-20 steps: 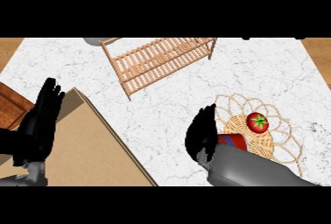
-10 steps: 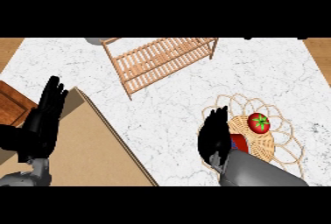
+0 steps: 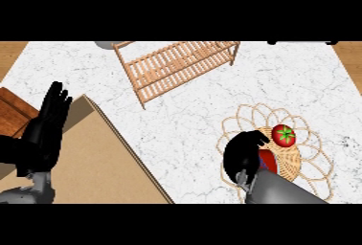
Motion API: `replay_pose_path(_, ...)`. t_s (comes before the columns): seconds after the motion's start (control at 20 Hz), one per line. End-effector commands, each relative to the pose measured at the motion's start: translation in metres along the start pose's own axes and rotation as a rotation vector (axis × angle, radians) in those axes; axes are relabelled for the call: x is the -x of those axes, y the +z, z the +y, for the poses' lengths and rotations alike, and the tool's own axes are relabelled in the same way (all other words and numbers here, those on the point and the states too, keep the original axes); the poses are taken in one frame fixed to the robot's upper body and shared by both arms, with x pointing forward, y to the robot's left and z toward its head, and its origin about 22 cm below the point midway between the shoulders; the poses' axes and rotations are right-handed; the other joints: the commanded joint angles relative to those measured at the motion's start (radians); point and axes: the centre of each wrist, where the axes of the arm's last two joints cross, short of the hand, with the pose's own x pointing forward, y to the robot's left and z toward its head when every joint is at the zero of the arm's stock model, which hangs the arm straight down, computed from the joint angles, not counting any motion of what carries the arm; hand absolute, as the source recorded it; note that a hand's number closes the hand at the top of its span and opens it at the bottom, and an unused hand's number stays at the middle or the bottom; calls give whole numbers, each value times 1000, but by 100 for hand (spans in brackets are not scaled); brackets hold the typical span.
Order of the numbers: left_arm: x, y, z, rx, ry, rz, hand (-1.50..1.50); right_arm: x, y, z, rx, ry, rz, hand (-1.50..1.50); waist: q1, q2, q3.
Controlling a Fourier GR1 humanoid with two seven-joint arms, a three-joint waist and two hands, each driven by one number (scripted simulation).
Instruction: Pick the can from the placemat and place it in the tiered shelf
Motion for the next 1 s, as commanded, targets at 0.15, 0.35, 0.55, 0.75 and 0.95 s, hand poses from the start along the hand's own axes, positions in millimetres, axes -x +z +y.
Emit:
replay_pose_path(0.15,-2,-5,-11,20,10,-8,0,-12,8,14,83,135,-7,150,-2,6,2)
replay_pose_path(0.35,-9,3,-2,11,-3,-6,0,-2,-4,1,160,-53,-105,150,10,9,4)
replay_pose_path(0.55,-2,1,5,-3,-9,-7,0,2,30,-39,346,-564,-340,150,3,22,11)
replay_pose_path(0.75,5,9,5,-5,-4,-8,0,3,44,-49,421,-900,-509,150,2,13,6)
replay_pose_path(0.95,7,2,-5,-10,-15,-2,0,11,48,-60,486,-1016,-613,150,-7,9,3)
